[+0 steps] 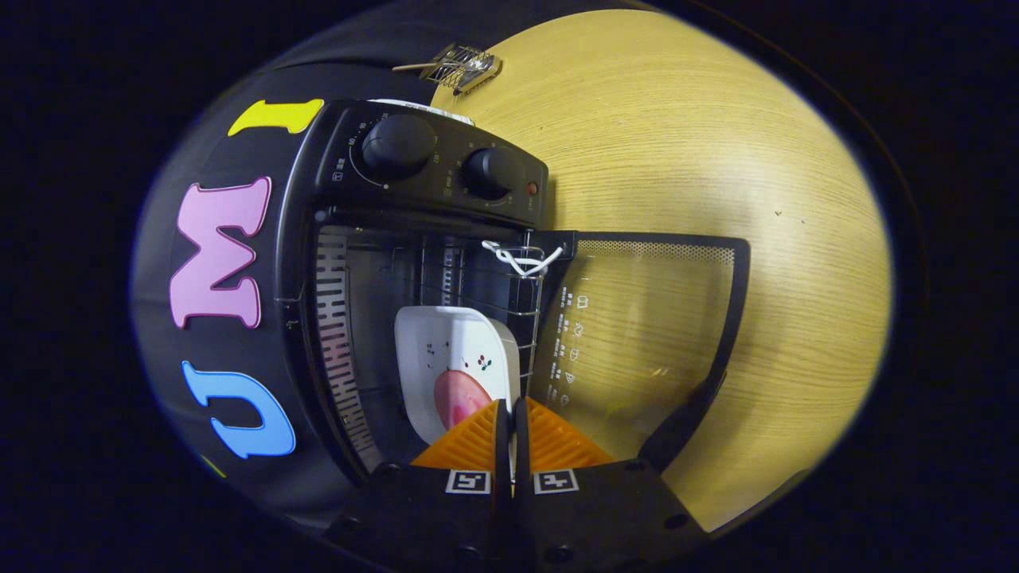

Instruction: Open the toaster oven, put the food inside, and close the toaster oven door.

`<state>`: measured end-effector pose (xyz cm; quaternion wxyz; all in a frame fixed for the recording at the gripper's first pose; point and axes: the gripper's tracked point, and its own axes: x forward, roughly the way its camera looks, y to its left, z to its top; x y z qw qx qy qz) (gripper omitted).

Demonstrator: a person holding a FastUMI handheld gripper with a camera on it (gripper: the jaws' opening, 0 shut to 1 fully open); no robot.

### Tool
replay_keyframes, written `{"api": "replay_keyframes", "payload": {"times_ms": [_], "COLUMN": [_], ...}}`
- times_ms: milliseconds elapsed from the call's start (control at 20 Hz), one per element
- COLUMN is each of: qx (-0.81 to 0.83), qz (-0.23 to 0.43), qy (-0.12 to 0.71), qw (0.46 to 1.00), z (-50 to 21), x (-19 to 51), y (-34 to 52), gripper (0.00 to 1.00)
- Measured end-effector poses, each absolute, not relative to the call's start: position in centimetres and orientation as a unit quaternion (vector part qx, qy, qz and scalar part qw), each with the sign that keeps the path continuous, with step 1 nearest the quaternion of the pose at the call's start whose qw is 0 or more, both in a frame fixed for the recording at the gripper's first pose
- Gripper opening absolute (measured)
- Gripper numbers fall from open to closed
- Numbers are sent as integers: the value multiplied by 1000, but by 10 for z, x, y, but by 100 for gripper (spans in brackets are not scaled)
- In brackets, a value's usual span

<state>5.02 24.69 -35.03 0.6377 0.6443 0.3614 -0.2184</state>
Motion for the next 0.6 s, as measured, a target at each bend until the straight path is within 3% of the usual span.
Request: {"api": "replay_keyframes", "payload": {"times_ms": [350, 600], "qx": [669, 699], "qz": [-247, -228], "qy": [326, 320], "qw": [621, 597], "z": [-352, -349], "x": [84, 96], "y": [251, 267], "gripper": [6, 10]}}
